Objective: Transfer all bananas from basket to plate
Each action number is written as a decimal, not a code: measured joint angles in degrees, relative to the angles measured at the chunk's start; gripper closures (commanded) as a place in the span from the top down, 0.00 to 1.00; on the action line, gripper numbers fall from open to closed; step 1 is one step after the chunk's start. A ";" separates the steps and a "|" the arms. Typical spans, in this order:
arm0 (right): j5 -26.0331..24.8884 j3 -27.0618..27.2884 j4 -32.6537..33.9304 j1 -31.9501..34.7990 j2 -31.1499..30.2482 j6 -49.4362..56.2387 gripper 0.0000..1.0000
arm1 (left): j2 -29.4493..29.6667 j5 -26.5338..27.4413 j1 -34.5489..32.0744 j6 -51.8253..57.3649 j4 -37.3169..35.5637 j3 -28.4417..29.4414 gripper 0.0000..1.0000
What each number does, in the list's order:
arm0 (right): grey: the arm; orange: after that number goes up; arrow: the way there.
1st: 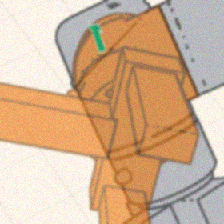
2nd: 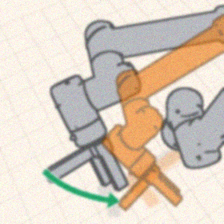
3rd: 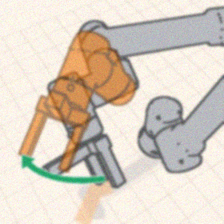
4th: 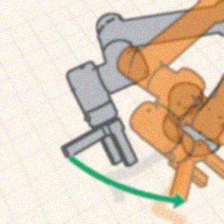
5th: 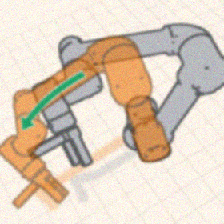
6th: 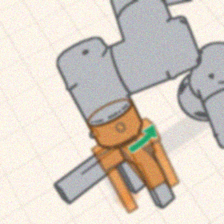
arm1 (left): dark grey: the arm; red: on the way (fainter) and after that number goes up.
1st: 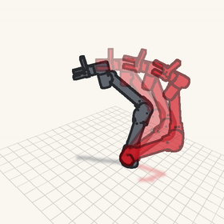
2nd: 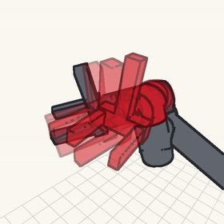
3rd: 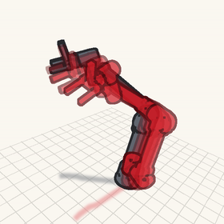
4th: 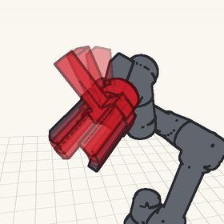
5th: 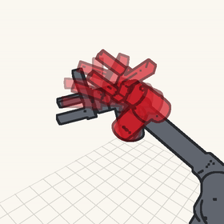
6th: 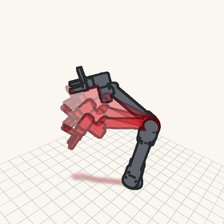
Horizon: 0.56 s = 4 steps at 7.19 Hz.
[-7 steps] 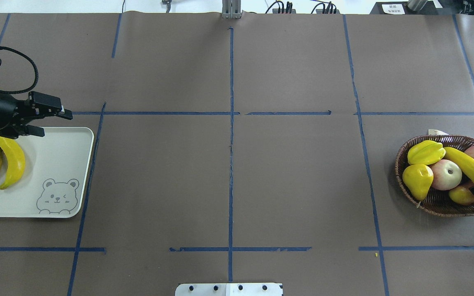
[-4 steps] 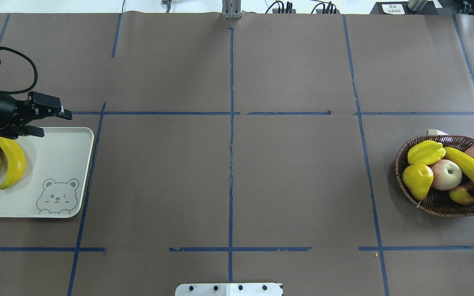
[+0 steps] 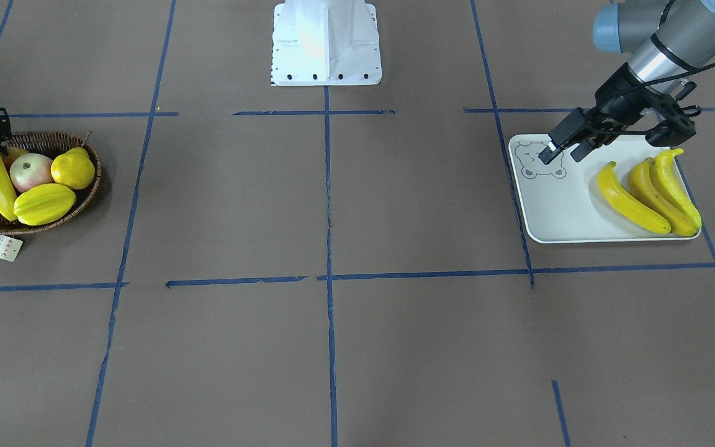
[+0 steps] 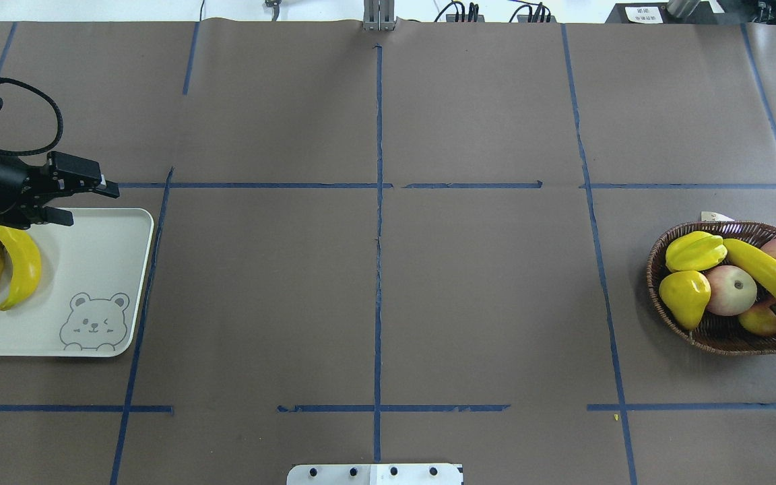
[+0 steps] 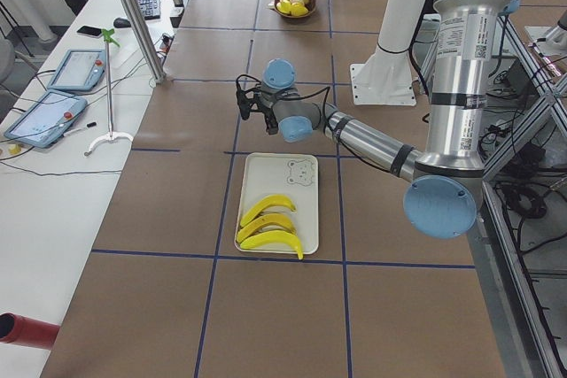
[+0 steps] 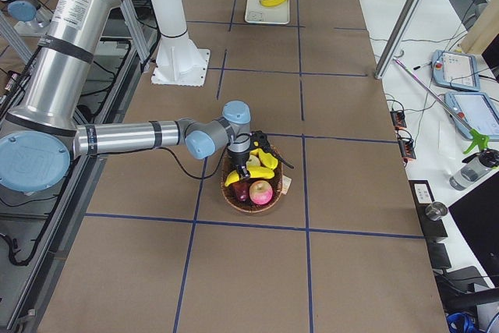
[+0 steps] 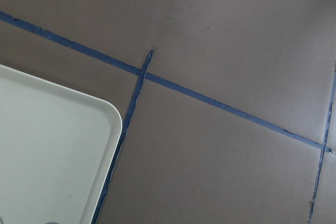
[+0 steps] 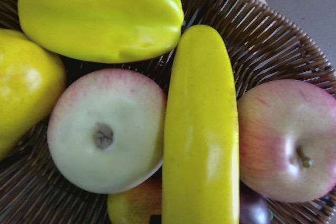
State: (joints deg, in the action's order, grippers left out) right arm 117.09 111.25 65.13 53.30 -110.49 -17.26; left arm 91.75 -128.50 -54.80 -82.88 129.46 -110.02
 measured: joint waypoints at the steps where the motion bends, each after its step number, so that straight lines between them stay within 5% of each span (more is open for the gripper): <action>1: 0.03 1.09 0.00 2.30 -0.20 0.27 0.07 | 0.07 0.00 0.18 0.02 0.00 0.09 1.00; 4: 1.18 4.20 -0.04 8.07 1.05 -0.18 0.08 | 1.00 -0.02 0.97 0.11 0.02 0.03 1.00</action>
State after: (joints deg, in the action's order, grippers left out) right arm 118.27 115.45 65.09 61.38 -109.44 -17.44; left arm 92.75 -128.52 -53.83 -82.77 129.49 -109.99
